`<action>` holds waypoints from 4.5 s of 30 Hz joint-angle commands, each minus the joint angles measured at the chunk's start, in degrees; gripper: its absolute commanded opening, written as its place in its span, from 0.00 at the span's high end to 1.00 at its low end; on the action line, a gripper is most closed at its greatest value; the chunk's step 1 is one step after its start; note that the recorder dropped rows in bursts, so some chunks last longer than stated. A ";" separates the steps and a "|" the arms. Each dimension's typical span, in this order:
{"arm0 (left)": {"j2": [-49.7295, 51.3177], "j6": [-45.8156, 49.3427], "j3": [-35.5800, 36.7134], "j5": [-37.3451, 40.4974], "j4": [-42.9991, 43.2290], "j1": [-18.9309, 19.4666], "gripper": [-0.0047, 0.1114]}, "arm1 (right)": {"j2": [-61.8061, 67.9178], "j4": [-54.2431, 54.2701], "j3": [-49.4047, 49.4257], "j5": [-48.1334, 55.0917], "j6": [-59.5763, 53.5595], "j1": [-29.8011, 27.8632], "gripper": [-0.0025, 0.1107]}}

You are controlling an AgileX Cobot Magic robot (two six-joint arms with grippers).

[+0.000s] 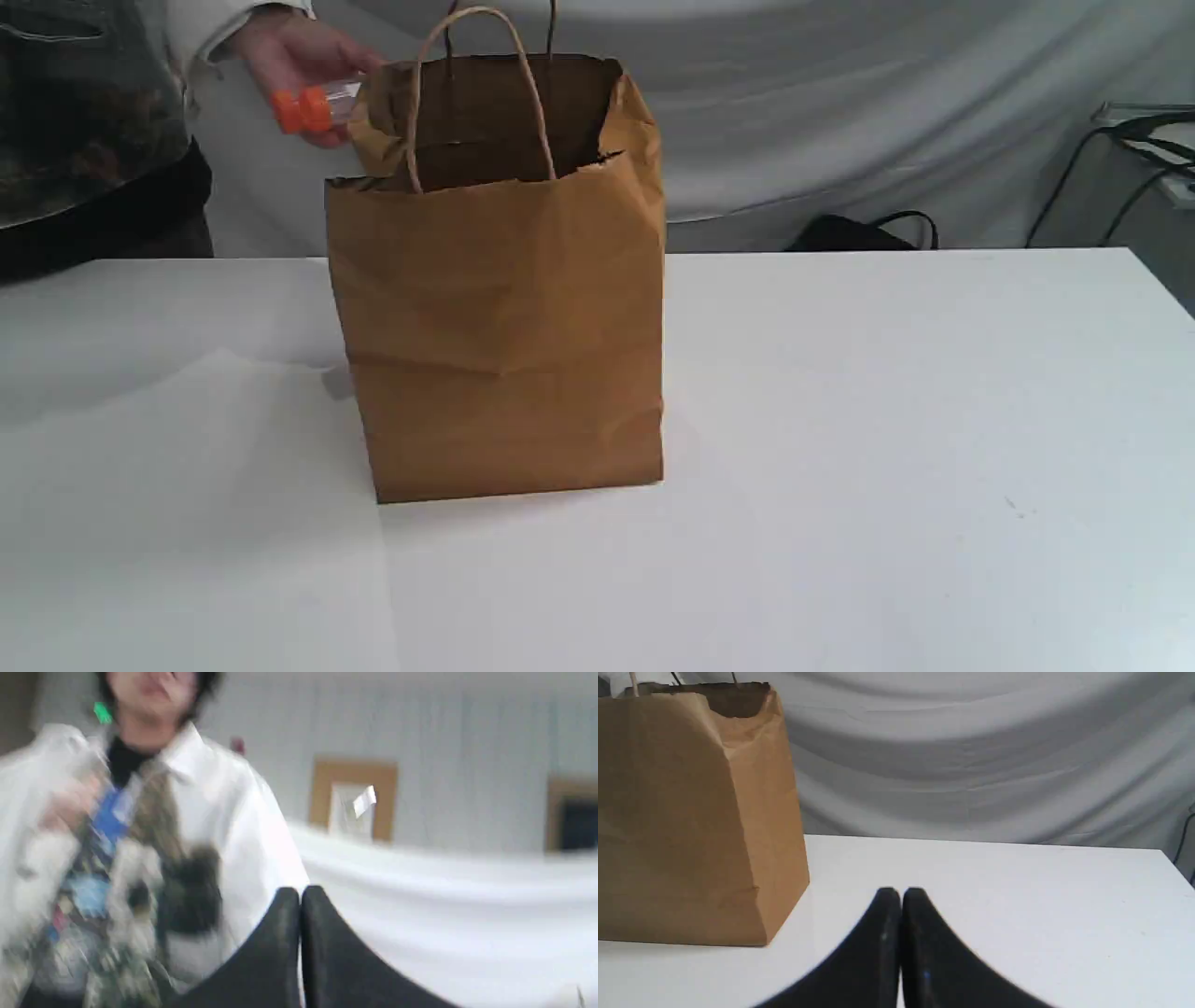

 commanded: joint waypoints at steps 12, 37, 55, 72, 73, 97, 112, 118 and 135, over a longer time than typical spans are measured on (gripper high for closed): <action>42.25 1.04 -45.58 61.21 0.99 0.19 0.96 | -0.07 0.41 0.15 -0.51 0.13 0.15 0.98; 66.70 -17.92 -80.76 77.37 26.10 0.19 0.96 | -0.07 0.41 0.15 -0.51 0.33 0.15 0.98; 92.50 -15.43 -115.35 90.96 7.86 0.19 0.65 | -0.07 0.41 0.15 -0.51 0.09 0.15 0.98; 100.82 -13.73 -117.75 90.96 10.09 0.19 0.33 | -0.07 0.41 0.15 -0.51 0.28 0.15 0.98; 101.21 -13.73 -117.75 90.96 10.19 0.19 0.33 | -0.07 0.41 0.15 -0.51 0.28 0.15 0.98; 105.82 -9.95 -117.75 90.39 2.69 0.19 0.40 | -0.07 0.41 0.15 -0.51 0.41 0.15 0.98; 106.31 -13.60 -117.75 89.78 2.69 0.19 0.81 | -0.07 0.41 0.15 -0.51 0.07 0.15 0.98; 106.31 -15.00 -117.75 89.78 2.69 0.19 0.96 | -0.07 0.41 0.15 -0.51 0.07 0.15 0.98; 106.31 -17.34 -117.75 89.89 3.19 0.19 0.96 | -0.07 -0.65 0.15 -4.65 -0.56 0.15 0.98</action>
